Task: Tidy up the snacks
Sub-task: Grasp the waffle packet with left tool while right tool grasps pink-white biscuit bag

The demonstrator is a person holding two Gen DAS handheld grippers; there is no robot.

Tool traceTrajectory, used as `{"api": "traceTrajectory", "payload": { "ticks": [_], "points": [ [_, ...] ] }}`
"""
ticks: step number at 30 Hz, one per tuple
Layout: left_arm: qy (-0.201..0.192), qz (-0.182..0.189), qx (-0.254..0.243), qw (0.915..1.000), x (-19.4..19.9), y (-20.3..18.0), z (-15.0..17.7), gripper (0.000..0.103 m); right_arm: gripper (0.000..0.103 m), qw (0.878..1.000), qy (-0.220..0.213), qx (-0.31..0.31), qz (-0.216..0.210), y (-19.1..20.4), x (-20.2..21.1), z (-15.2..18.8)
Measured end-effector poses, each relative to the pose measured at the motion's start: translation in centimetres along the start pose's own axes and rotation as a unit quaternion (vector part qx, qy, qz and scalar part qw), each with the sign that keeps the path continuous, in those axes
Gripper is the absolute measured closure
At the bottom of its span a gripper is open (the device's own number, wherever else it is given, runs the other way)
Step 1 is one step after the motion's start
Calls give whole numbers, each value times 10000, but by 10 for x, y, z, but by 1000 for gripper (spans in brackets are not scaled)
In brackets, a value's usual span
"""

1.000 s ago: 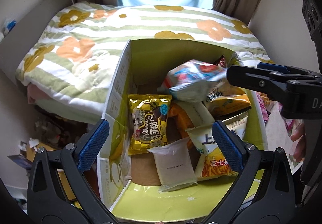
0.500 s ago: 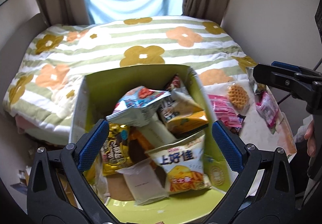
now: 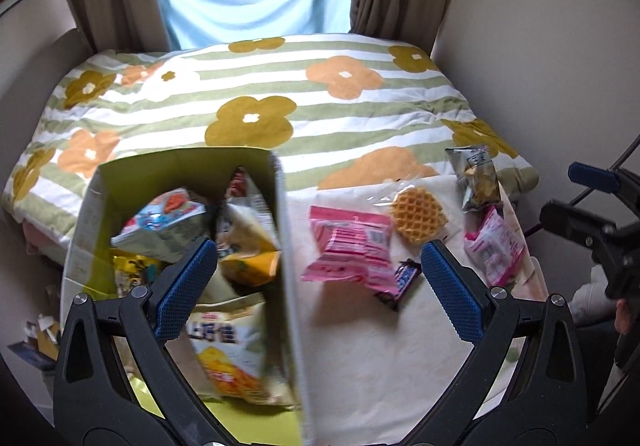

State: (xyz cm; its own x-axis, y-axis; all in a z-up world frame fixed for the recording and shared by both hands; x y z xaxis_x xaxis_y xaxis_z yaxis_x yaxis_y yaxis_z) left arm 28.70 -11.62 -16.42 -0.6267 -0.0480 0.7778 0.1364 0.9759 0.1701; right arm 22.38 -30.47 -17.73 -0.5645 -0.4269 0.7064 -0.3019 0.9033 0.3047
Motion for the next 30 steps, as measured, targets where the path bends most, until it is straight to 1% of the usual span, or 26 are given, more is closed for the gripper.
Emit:
{"api": "traceTrajectory", "payload": {
  "ticks": [3, 7, 10, 13, 15, 19, 23, 26, 30],
  "points": [
    [55, -26, 63, 10000, -3, -29, -3, 2, 2, 10000, 24, 46, 17, -28, 4, 12],
    [169, -32, 159, 9997, -13, -67, -5, 2, 2, 9994, 166, 247, 172, -54, 3, 27],
    [315, -12, 233, 9992, -24, -94, -5, 2, 2, 9992, 287, 259, 105, -72, -3, 38],
    [452, 82, 295, 9985, -35, -114, -4, 2, 2, 9994, 326, 148, -18, -87, -9, 49],
    [548, 219, 284, 9979, -44, -127, -2, 2, 2, 9992, 364, 153, 9, -91, -14, 56],
    [860, 411, 278, 9951, -74, -159, 4, 2, 2, 9983, 510, 226, 148, -105, -26, 71],
    [1166, 473, 391, 9913, -105, -180, 10, 2, 2, 9978, 564, 305, 184, -115, -37, 84],
    [1388, 457, 605, 9874, -130, -191, 15, 2, 2, 9964, 666, 439, 285, -125, -50, 96],
    [1656, 338, 783, 9825, -162, -202, 22, 2, 2, 9960, 778, 411, 180, -135, -66, 109]
  ]
}}
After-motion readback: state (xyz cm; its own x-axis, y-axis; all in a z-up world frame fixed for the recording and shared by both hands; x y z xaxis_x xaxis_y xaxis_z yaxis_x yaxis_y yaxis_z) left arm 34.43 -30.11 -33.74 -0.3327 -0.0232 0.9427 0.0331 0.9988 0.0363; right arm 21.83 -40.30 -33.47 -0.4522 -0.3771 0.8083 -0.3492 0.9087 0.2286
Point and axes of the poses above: each gripper's, at about its wrist camera, not at the fingertips, and x roughly against the way its jaws point, y to its left, z to its underside, the point moved 8 cm from there along -x, roughly the way its jaws point, and after that the axes turned 15 degrees about -z, right-handed, at the moved point
